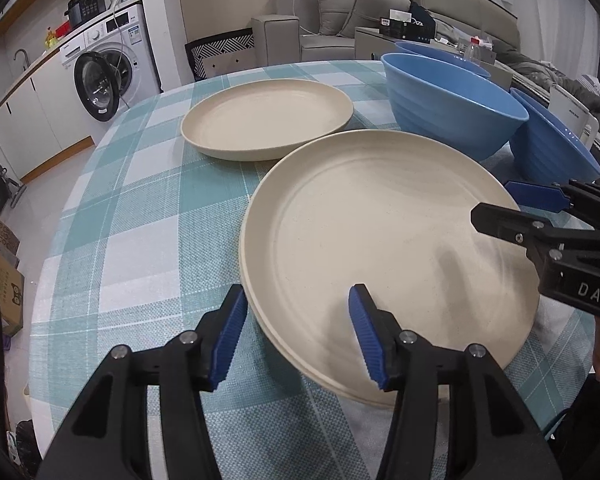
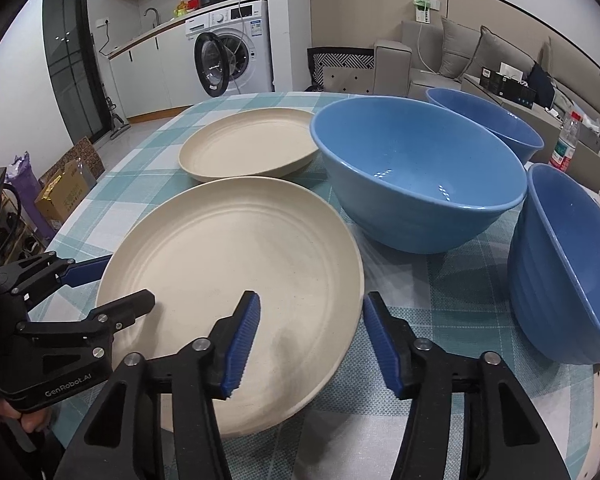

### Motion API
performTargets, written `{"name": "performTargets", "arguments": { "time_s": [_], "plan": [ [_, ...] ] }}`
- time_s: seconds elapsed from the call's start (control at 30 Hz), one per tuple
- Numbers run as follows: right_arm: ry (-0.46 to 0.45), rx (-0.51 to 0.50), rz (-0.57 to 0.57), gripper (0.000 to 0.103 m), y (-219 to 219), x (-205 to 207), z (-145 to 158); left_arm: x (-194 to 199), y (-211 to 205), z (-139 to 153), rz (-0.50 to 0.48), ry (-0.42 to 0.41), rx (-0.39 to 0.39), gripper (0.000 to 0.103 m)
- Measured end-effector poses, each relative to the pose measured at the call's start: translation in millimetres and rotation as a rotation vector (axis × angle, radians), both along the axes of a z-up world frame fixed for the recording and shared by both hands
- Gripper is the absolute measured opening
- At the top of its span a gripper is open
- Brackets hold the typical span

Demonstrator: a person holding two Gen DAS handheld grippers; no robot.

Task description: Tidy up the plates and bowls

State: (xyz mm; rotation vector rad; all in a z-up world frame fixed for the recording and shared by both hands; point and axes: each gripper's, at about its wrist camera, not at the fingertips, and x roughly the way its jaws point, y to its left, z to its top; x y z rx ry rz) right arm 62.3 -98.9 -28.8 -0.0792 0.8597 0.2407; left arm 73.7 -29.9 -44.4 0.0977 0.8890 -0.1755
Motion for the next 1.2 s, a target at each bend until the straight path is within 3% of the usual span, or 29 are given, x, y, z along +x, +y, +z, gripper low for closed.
{"name": "performTargets", "arguments": {
  "time_s": [0.13, 0.27, 0.43, 0.5, 0.87, 1.2],
  "plan": [
    [-0.022, -0.001, 0.017, 0.079, 2, -5, 8, -1, 4, 5, -0.002, -0.007, -0.018, 0.058],
    [-0.041, -0.007, 0.033, 0.085, 5, -10, 17, -5, 11, 17, 0.017, -0.031, -0.029, 0.08],
    [-0.097, -0.013, 0.049, 0.099, 11, -20, 37, -10, 18, 33, 0.026, -0.08, -0.033, 0.087],
    [-0.106, -0.011, 0.06, 0.101, 13, -22, 42, -12, 22, 39, 0.037, -0.1, -0.04, 0.103],
    [-0.144, -0.01, 0.069, 0.102, 16, -29, 55, -14, 39, 55, 0.068, -0.139, -0.103, 0.103],
    [-0.207, 0.02, 0.084, 0.102, 17, -24, 76, -13, 49, 63, 0.122, -0.169, -0.097, 0.103]
  ]
}}
